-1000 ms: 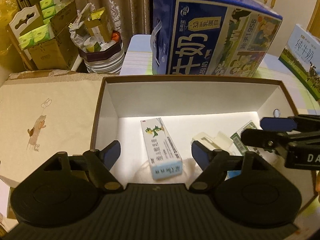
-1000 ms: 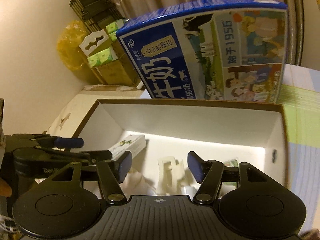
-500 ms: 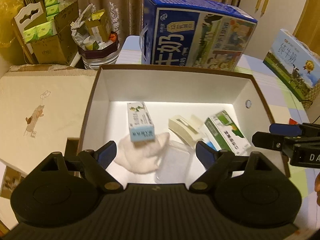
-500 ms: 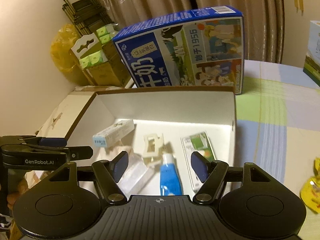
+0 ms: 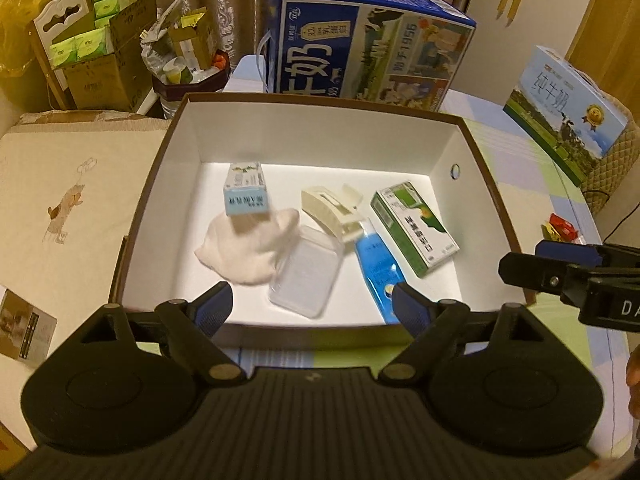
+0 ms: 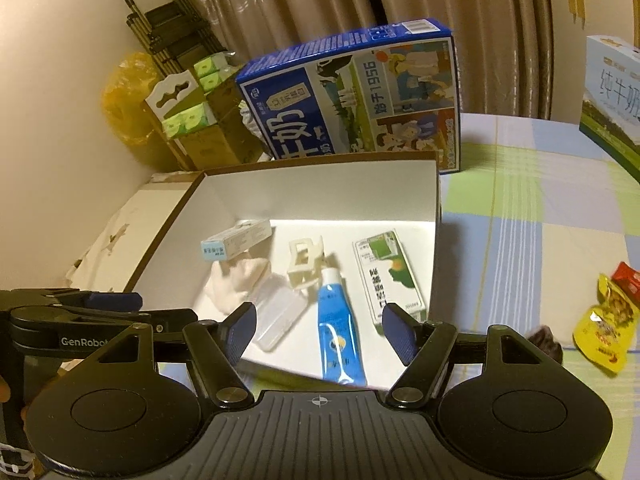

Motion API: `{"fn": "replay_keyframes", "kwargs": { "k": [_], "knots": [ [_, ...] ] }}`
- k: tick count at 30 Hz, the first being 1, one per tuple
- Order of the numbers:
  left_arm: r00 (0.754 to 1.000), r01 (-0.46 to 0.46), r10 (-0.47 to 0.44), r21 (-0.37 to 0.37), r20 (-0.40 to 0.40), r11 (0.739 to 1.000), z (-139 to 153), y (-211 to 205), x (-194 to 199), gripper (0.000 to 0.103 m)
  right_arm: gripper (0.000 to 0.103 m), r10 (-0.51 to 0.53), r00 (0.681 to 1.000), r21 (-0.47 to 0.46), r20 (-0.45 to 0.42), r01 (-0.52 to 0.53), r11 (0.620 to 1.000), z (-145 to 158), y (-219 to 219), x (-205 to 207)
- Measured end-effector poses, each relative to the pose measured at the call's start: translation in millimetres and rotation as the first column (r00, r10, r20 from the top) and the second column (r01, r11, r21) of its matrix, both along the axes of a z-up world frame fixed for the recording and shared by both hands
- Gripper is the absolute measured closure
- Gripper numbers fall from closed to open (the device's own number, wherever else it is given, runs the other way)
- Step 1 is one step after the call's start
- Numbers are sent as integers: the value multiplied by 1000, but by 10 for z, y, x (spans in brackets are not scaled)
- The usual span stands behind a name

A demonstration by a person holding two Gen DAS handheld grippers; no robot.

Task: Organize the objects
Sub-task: 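Withdraw both tools from the box toward the remaining items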

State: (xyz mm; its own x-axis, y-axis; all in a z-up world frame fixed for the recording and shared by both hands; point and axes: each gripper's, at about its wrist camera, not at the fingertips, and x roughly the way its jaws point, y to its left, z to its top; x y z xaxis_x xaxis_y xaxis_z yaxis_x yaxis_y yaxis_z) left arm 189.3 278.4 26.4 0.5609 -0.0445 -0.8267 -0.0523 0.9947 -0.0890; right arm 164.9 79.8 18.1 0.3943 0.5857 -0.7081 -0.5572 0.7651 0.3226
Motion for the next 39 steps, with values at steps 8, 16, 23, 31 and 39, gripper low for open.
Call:
{"fn": "replay_keyframes", "kwargs": {
  "k": [8, 16, 23, 31, 39],
  "knots": [
    [1000, 3, -3, 15, -7, 1000, 31, -171, -227, 19, 36, -2, 1000, 4, -9, 2, 1000, 0, -199, -186],
    [1000, 9, -9, 12, -14, 1000, 25, -398, -396, 18, 36, 8, 1000, 9, -23, -7, 1000, -16, -427, -328],
    [1000, 12, -12, 9, -29, 1000, -25, -643, -567, 18, 36, -2, 999, 10, -42, 2, 1000, -34, -728, -482],
    [997, 41, -40, 4, -62, 999, -111, -976, -694, 18, 36, -34, 997, 0, -69, 34, 999, -80, -1086, -582],
    [995, 72, -71, 10, -67, 997, -129, -1252, -714, 16, 36, -57, 993, -12, -102, 56, 998, -141, -1369, -619]
  ]
}}
